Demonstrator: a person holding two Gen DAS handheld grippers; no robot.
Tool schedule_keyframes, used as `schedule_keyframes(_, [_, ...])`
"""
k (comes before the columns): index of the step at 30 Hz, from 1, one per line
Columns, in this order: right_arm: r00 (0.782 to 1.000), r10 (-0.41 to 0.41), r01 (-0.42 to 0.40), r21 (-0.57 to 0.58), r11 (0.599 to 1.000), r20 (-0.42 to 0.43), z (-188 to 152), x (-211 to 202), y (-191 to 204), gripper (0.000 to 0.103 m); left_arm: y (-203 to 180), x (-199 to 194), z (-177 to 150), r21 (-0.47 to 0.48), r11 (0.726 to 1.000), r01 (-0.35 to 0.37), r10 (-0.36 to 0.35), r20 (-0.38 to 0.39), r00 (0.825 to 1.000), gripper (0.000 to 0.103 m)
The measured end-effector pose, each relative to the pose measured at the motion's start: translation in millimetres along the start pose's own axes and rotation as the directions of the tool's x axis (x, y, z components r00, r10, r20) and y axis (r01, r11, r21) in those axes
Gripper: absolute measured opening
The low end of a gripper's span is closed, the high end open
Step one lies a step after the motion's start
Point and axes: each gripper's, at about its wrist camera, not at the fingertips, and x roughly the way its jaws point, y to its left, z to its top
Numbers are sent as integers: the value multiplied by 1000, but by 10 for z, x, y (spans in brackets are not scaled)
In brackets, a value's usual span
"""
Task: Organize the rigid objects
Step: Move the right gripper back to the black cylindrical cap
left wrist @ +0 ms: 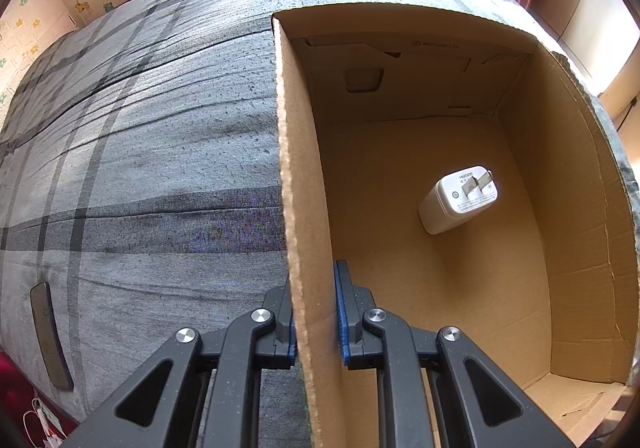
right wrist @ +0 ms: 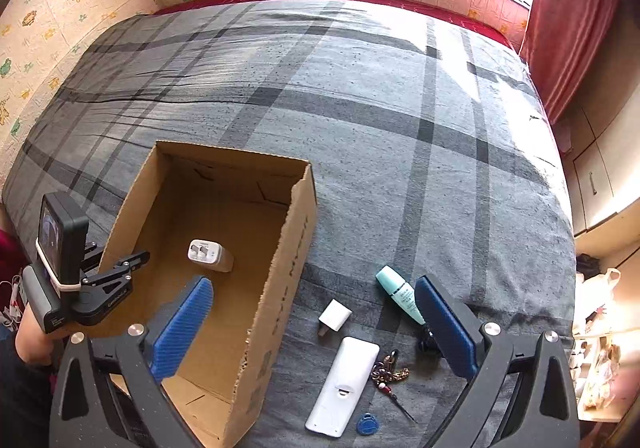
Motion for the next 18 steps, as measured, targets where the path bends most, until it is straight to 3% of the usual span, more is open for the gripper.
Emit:
schedule_keyframes(10, [992, -119, 123, 96, 988, -40, -253, 200, -828, 103, 0, 0, 0, 5, 1000, -5, 5, -1, 1000, 16])
schedule_keyframes(18, [982, -162, 175, 151, 973, -94, -442, 505, -1182, 103, -22, 5, 6, 9, 1000, -11, 11, -3, 1000, 16])
